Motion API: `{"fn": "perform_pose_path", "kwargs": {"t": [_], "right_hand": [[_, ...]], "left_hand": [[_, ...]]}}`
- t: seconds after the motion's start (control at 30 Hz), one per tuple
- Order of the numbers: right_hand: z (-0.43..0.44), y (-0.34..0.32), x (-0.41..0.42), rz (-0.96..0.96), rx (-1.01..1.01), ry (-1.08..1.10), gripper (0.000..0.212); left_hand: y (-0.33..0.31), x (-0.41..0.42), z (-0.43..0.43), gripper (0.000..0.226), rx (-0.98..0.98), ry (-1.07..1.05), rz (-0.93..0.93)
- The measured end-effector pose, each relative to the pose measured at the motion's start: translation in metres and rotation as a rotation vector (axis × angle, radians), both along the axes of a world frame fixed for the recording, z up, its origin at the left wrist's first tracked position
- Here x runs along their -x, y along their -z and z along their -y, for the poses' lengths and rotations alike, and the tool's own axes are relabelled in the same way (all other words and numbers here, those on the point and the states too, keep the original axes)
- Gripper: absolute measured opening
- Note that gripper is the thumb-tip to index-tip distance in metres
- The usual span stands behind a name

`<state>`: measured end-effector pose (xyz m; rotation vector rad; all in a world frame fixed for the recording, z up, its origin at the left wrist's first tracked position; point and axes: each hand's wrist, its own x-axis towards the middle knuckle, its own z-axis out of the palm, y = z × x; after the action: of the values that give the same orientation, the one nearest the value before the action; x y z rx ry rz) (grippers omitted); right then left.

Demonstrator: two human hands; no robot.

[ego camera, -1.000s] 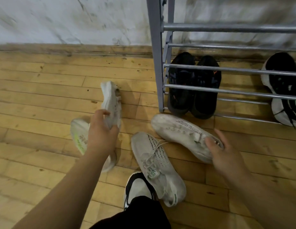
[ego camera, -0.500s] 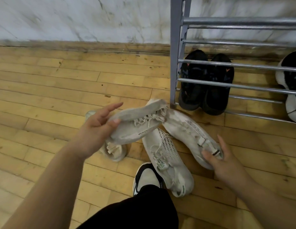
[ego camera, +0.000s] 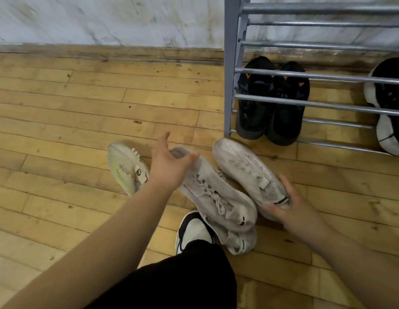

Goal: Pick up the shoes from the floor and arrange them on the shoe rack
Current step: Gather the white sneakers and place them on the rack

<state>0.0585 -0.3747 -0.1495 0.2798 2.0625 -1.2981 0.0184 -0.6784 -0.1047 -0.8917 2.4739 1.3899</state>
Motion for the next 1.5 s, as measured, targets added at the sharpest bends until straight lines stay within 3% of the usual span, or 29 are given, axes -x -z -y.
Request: {"fn": "perform_pose_path", "kwargs": {"t": [0.1,0.2,0.33,0.47,0.57,0.63,0.77,0.87,1.03,1.2,1.33,1.5], "right_hand": [[-0.005,0.004,-0.001,0.02,0.021,-0.055,0.112],[-0.005,0.003,0.001,-0.006,-0.035,-0.14,0.123],[-0.002,0.001,0.008,-0.068,-0.054,-0.188,0.122],[-0.002,-0.013,0.018,-0.058,0.024,-0.212,0.102],[0.005,-0.023,0.026,-0.073,0.005,-0.224,0.075],[0.008,-0.026,0.03,-0.076,-0.01,-0.234,0.067],[0.013,-0.033,0.038,-0.04,0.051,-0.133,0.063],[0.012,-0.036,0.04,-0.052,0.054,-0.11,0.066],[0.004,-0.039,0.035,0.001,0.107,-0.084,0.063],[-0.024,-0.061,0.029,0.115,0.198,0.005,0.045],[-0.06,-0.103,0.025,0.162,0.245,-0.094,0.044],[-0.104,-0.159,0.029,0.119,0.33,-0.1,0.048]], "left_hand": [[0.013,-0.022,-0.01,0.11,0.004,-0.062,0.137],[0.025,-0.051,-0.024,0.107,0.0,-0.013,0.248],[0.032,-0.074,-0.044,0.1,-0.02,0.051,0.237],[0.032,-0.077,-0.045,0.1,0.003,0.061,0.15],[0.026,-0.073,-0.05,0.089,0.051,0.218,0.045],[0.022,-0.069,-0.055,0.087,0.044,0.282,0.066],[0.021,-0.061,-0.054,0.08,-0.352,-0.073,0.133],[0.026,-0.059,-0.056,0.077,-0.559,-0.172,0.148],[0.021,-0.058,-0.062,0.067,-0.557,-0.084,0.064],[-0.015,-0.054,-0.054,0.054,-0.606,0.082,0.13],[-0.06,-0.054,-0.048,0.067,-0.647,0.257,0.188],[-0.101,-0.055,-0.054,0.071,-0.749,0.3,0.075]]}}
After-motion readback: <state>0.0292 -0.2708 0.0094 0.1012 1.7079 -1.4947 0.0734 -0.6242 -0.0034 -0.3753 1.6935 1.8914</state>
